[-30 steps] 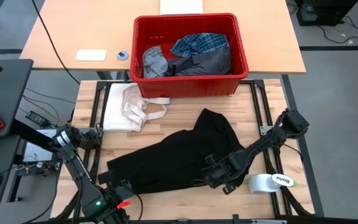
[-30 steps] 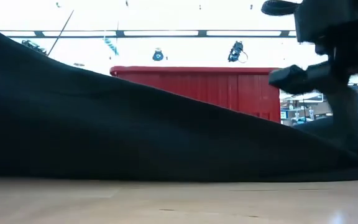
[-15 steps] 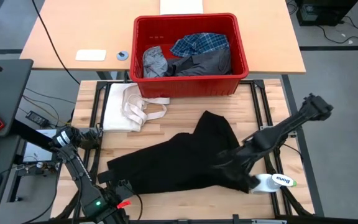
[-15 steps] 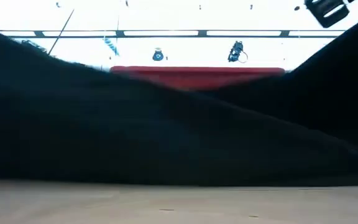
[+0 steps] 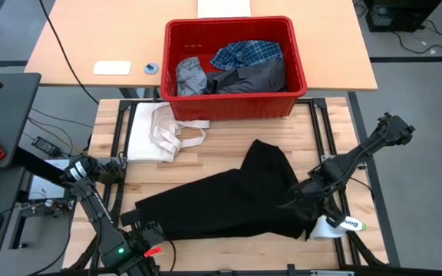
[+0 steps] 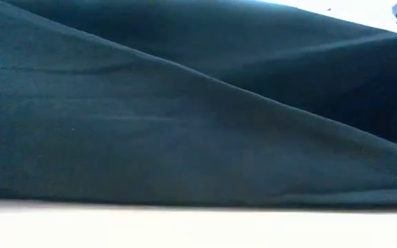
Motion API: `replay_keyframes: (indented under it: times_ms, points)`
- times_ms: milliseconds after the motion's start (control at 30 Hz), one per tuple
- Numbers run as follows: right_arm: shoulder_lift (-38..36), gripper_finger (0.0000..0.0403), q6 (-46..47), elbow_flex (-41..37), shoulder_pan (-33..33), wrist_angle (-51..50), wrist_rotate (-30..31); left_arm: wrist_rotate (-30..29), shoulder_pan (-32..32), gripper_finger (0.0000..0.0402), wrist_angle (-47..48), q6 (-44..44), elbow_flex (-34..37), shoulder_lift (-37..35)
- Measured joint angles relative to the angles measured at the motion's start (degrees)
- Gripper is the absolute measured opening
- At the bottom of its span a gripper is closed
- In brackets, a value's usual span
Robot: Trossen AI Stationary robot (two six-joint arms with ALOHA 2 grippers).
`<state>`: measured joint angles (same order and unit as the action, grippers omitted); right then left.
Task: Fold Laundry from Bin
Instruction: Fold the black shirt
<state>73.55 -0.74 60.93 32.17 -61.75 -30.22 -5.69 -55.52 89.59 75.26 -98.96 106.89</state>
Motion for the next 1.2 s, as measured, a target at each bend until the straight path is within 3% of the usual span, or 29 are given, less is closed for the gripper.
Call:
replay_keyframes:
  times_ms: [200, 467, 600, 700, 800, 1000, 1200]
  points:
    - [8.4, 0.0003, -1.5, 0.0, 2.7, 11.4, 0.2, 0.6, 0.2, 0.0018, 0.4, 0.0, 0.0, 0.0]
    - [23.7, 0.0018, -3.3, -0.1, 4.0, 12.6, 3.6, 0.9, 0.2, 0.0018, 0.4, 0.0, 0.0, 0.0]
    - [27.7, 0.0054, 1.0, -0.1, 1.7, 12.6, -2.3, 0.9, 0.2, 0.0018, 0.4, 0.0, 0.0, 0.0]
    - [27.4, 0.0097, 4.9, -0.1, -0.3, 12.3, -7.3, 0.9, 0.2, 0.0018, 0.4, 0.0, 0.0, 0.0]
    - [24.3, 0.0147, 6.6, -0.1, -1.3, 11.1, -7.2, 1.0, 0.2, 0.0018, 0.4, 0.1, 0.0, 0.0]
    - [16.0, 0.0221, 7.2, 0.0, -3.1, 7.2, 0.1, 1.0, 0.2, 0.0029, -1.2, 0.1, 0.0, 0.0]
    - [10.6, 0.0241, 9.7, 0.0, -4.8, 12.1, 11.0, -0.8, 0.2, 0.0048, -4.8, 4.0, 0.0, 0.0]
